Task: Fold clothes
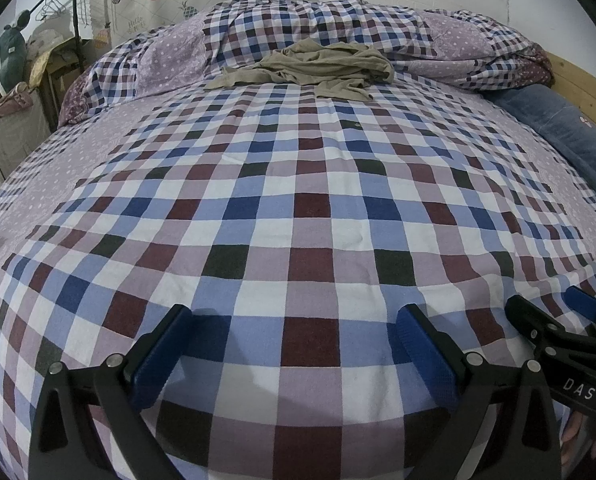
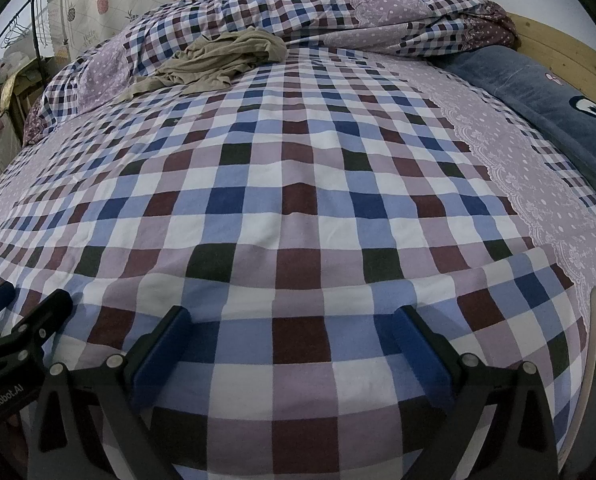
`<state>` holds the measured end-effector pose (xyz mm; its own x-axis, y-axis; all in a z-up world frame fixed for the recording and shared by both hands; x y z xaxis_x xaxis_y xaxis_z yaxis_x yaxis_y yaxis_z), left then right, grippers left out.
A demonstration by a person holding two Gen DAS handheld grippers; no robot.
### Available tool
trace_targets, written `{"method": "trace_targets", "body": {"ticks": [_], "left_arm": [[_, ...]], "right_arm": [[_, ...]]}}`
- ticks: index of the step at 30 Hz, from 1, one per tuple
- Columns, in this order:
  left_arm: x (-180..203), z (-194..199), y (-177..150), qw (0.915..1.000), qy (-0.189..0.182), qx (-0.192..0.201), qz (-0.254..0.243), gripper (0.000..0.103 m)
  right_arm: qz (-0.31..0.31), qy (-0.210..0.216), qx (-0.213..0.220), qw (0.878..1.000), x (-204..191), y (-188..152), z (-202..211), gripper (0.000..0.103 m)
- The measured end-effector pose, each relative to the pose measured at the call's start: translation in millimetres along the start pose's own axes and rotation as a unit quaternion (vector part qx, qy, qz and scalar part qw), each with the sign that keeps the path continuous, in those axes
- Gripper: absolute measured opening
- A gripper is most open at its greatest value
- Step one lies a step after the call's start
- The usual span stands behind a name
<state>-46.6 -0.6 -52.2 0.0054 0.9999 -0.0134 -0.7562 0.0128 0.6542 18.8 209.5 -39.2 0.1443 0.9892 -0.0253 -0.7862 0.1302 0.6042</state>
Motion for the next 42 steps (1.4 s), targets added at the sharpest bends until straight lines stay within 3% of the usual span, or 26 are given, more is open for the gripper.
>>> {"method": "trace_targets", "body": {"ticks": [42], "left_arm": [[-1.9, 0.2, 2.2, 0.9997, -0.017, -0.011, 0.012, 0.103]], "right_arm": [[-0.015, 0.015, 0.004, 1.0, 2.9, 1.0, 1.6, 0.103]]}}
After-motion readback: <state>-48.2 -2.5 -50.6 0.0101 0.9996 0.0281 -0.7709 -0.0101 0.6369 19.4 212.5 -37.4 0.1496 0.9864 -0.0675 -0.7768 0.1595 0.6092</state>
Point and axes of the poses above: each gripper's, at about its wrist camera, not at the fingertips, and z roughly against the way its jaws point, x to its right, y to its top, the point moved 7 cm from there along -z, roughly the way its jaws point, and after that the axes turned 1 degree about -x, right-handed, at the moved point
